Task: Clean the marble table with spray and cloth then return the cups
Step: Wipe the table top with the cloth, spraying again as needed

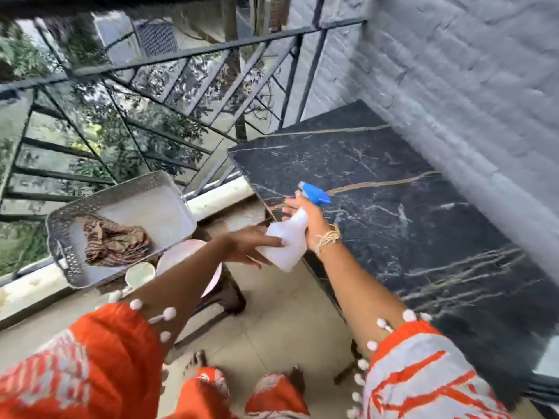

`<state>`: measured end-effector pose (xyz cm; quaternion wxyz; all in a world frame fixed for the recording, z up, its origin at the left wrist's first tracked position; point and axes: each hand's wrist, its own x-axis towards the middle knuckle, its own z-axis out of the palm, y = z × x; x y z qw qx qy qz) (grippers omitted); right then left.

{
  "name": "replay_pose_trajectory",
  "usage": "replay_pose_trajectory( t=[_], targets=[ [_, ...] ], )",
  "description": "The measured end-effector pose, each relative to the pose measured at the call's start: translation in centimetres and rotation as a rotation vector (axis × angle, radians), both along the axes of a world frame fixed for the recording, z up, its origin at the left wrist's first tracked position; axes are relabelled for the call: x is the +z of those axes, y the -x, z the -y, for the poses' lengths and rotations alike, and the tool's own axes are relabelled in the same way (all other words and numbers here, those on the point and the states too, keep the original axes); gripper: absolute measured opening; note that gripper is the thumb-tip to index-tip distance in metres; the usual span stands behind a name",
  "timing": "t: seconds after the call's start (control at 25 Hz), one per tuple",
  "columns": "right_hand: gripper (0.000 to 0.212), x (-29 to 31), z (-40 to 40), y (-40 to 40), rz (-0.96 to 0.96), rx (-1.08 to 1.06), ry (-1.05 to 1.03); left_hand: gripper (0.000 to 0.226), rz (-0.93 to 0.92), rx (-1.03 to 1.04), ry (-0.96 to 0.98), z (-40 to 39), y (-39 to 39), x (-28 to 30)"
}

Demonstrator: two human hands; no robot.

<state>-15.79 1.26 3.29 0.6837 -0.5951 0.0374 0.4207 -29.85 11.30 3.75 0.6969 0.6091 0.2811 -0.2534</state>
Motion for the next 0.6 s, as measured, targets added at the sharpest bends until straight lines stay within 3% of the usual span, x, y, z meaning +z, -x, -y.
replay_pose_trajectory(
  t=[0.08, 0.24, 0.44, 0.6],
  targets=[
    [0.01, 0.4, 4.6, -2.7, -0.016, 0.056, 0.024, 0.069, -0.087, -0.134, -0.04, 4.2, -2.7, 0.5],
    [0.006, 0.9, 11.5, -6.4, 0.093, 0.294, 0.143, 0.031, -0.147, -0.297, -0.264, 9.4, -6.9, 1.1],
    [0.007, 1.2, 15.6, -8.3, 0.294, 0.469, 0.292, 0.017, 0.024, -0.053, -0.931, 10.3, -7.6, 0.7],
    [0.026, 1.7, 16.9, -8.1, 0.268, 0.478, 0.305, 0.026, -0.009, -0.008, -1.061, 11.6, -7.4, 0.2]
  ],
)
